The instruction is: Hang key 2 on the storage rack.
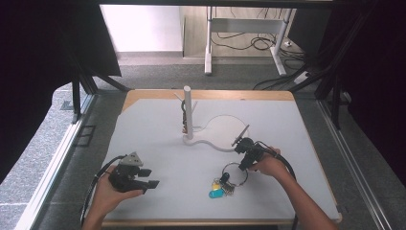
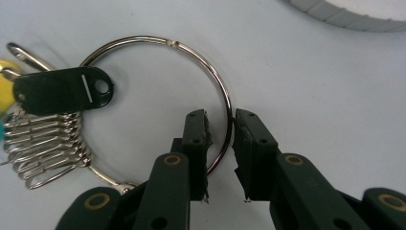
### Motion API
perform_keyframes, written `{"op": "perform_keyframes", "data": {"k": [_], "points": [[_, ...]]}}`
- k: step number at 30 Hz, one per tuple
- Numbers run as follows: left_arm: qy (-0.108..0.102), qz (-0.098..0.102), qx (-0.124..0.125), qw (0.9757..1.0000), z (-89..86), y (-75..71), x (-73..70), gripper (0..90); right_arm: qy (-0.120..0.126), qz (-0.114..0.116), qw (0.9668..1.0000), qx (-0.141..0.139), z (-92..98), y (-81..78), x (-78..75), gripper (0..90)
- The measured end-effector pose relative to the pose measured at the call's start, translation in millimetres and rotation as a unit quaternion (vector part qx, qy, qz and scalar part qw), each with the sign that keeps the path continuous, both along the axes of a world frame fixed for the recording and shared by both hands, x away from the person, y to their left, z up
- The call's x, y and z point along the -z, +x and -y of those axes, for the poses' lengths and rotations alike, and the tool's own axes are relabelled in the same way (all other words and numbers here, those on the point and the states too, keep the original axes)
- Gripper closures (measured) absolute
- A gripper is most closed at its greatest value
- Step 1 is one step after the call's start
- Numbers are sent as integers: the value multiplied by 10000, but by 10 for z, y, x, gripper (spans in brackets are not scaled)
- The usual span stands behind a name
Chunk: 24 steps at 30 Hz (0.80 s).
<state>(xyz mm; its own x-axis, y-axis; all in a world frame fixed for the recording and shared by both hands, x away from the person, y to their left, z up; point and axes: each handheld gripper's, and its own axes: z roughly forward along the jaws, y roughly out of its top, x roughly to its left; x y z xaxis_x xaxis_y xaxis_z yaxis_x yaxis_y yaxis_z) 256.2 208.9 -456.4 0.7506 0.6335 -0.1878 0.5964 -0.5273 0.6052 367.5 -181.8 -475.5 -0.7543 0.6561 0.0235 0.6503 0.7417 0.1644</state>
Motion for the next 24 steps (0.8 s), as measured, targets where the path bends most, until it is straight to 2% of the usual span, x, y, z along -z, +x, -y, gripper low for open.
{"op": "perform_keyframes", "data": {"k": [7,15,20,24], "points": [[-55,7,-17,10000,-44,2,-14,452,-42,-70,9998,179,-15,28,33,804],[-49,-8,-43,10000,-73,-3,9,447,-108,-37,9997,217,-44,15,35,858],[-85,-6,-77,9999,-89,-7,7,447,-4,-139,9996,260,-8,37,28,861],[-83,-7,-77,9999,-90,-7,9,447,156,-120,9994,269,42,28,-55,861]]}}
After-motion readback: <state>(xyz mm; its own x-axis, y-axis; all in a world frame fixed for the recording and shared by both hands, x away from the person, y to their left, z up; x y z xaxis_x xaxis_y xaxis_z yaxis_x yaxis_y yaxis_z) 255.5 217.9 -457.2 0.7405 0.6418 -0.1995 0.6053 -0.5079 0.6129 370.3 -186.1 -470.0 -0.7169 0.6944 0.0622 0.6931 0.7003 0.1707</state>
